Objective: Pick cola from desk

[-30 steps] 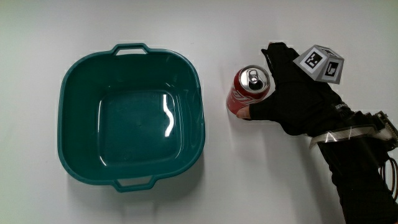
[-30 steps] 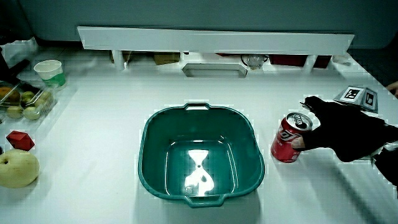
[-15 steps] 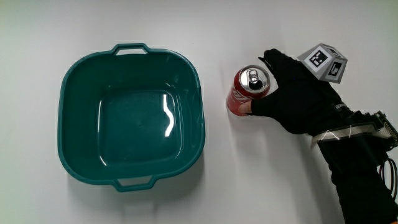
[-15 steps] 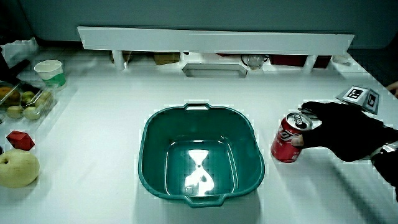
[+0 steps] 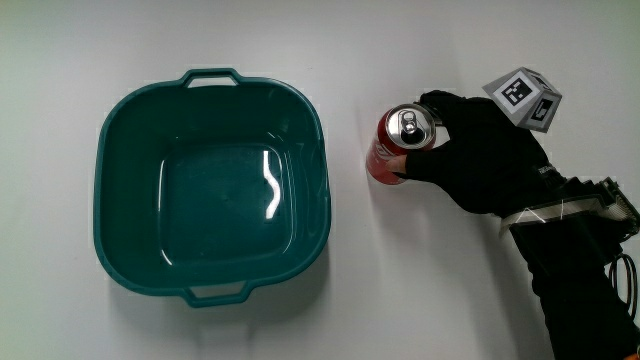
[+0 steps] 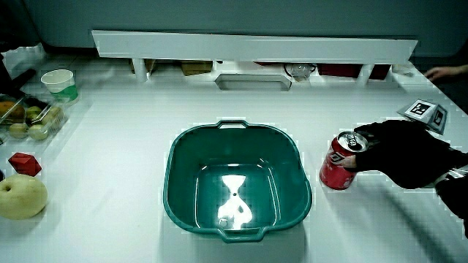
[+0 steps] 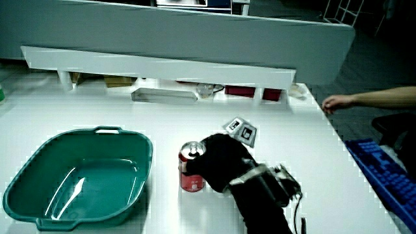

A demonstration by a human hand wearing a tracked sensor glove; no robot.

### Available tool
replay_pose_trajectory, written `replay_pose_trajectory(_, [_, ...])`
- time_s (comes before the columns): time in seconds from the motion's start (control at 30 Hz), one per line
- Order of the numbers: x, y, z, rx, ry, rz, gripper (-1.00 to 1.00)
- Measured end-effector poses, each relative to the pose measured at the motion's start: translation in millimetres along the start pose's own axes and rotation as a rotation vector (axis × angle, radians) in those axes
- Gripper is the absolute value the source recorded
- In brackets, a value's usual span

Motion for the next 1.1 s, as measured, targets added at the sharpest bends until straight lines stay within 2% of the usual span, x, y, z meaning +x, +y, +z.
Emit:
replay_pose_trajectory(0.13, [-0.6, -1, 1.1, 0.008, -0.008, -0.001, 1.0])
replay_pose_trajectory(0.3, [1.1, -1, 2.1, 0.032, -0.003, 0.006, 1.0])
replay_pose_trajectory(0.33, [-4.2, -4, 4.1, 0.032, -0.003, 0.02, 1.0])
replay_pose_trajectory(0.47, [-1.8, -3, 10.8, 0.052, -0.026, 0.026, 1.0])
replay_pose_trajectory(0.57, [-13.1, -9, 19.8, 0.068, -0.028, 0.048, 1.0])
replay_pose_trajectory(0.73, [-14.5, -10, 31.5, 0.111, -0.031, 0.064, 1.0])
replay_pose_trajectory(0.8, [-31.7, -17, 38.9, 0.123, -0.025, 0.09, 1.0])
replay_pose_trajectory(0.9, [-44.9, -20, 44.3, 0.125, -0.021, 0.126, 1.0])
replay_pose_trajectory(0.93, [-46.8, -20, 45.8, 0.141, -0.018, 0.134, 1.0])
replay_pose_trajectory(0.97, [-49.9, -20, 46.9, 0.131, -0.016, 0.147, 1.0])
replay_pose_trajectory(1.03, [-60.7, -23, 51.0, 0.155, -0.02, 0.163, 1.0])
replay_pose_trajectory(1.07, [-66.1, -24, 52.7, 0.103, 0.019, 0.159, 1.0])
replay_pose_trajectory(1.1, [-71.5, -27, 54.0, 0.095, 0.028, 0.106, 1.0])
